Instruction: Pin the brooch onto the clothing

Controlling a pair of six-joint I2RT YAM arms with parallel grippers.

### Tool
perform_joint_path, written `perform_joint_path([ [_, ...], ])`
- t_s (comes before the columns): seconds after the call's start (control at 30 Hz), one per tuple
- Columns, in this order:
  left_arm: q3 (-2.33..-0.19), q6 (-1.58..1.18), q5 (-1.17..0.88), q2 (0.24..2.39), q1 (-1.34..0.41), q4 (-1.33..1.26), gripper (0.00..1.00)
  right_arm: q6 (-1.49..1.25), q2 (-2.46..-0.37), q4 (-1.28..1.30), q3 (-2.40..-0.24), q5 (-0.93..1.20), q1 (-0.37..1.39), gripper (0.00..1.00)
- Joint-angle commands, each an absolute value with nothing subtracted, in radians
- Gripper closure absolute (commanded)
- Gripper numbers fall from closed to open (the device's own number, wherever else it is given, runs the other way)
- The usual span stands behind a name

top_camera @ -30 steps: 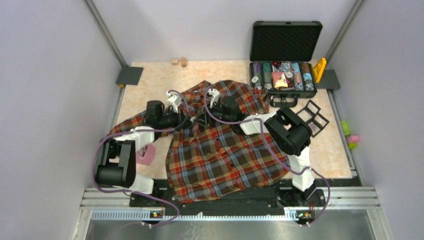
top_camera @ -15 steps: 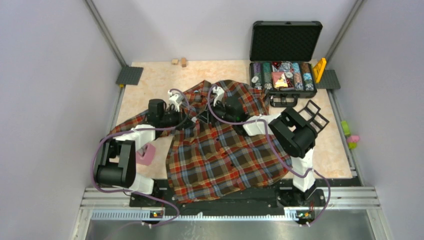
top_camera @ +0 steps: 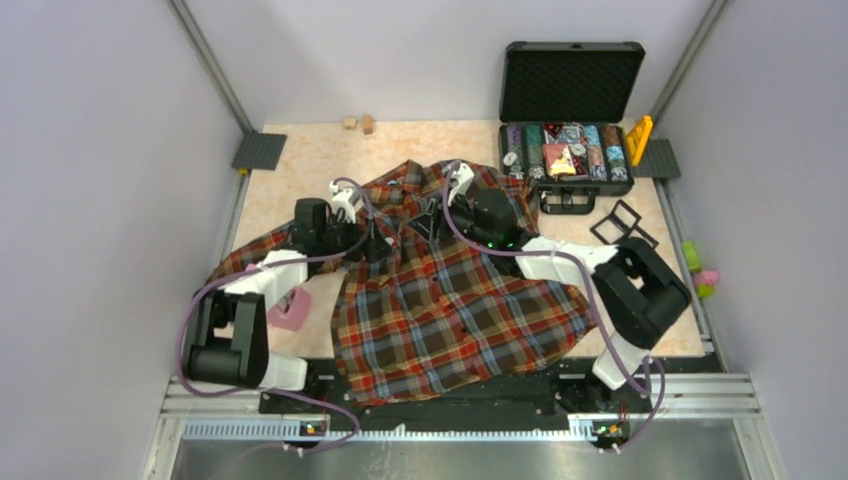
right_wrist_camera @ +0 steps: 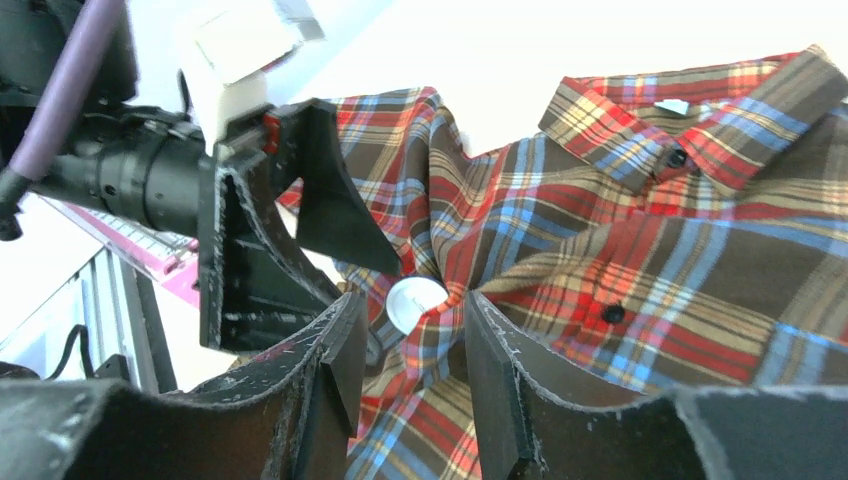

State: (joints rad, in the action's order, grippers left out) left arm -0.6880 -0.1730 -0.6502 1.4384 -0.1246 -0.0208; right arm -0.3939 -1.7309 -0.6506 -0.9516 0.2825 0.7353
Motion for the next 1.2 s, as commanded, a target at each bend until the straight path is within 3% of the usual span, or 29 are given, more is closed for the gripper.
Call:
perform_joint_path([
  [0.0,-0.72,-0.195,-0.556,1.288,-0.129,0.02,0.1,-0.346,-1.575,-0.508,-0.921,0.194,0.725,0.57],
  [0.27,-0.823,-0.275,-0.445,1.031,-0.134,0.19,0.05,-0.329,-1.354,-0.113,-0.905,0.018,0.695,0.56],
  [0.43,-1.084,-0.227,-0.577,1.06,-0.133,0.475,0.03,-0.339,-1.218,0.161,-0.88,-0.089,0.662,0.55],
  [0.53,-1.206,-0.251,-0.529,1.099,-0.133,0.576,0.02,-0.346,-1.129,0.272,-0.845,-0.128,0.628,0.54],
  [0.6,-1.194,-0.266,-0.568,1.109,-0.129,0.519,0.02,-0.363,-1.074,0.341,-0.815,-0.15,0.587,0.54],
  [0.73,-1.059,-0.328,-0.458,1.086,-0.12,0.357,0.02,-0.4,-0.946,0.49,-0.766,-0.175,0.447,0.54],
  [0.9,-1.032,-0.238,-0.373,1.017,-0.11,0.436,0.02,-0.411,-0.863,0.568,-0.742,-0.199,0.267,0.5],
  [1.03,-1.022,-0.131,-0.164,0.969,-0.11,0.508,0.02,-0.421,-0.937,0.564,-0.772,-0.224,0.122,0.5],
  [1.17,-0.998,-0.125,-0.123,0.954,-0.11,0.51,0.02,-0.393,-1.081,0.496,-0.812,-0.374,0.114,0.51],
])
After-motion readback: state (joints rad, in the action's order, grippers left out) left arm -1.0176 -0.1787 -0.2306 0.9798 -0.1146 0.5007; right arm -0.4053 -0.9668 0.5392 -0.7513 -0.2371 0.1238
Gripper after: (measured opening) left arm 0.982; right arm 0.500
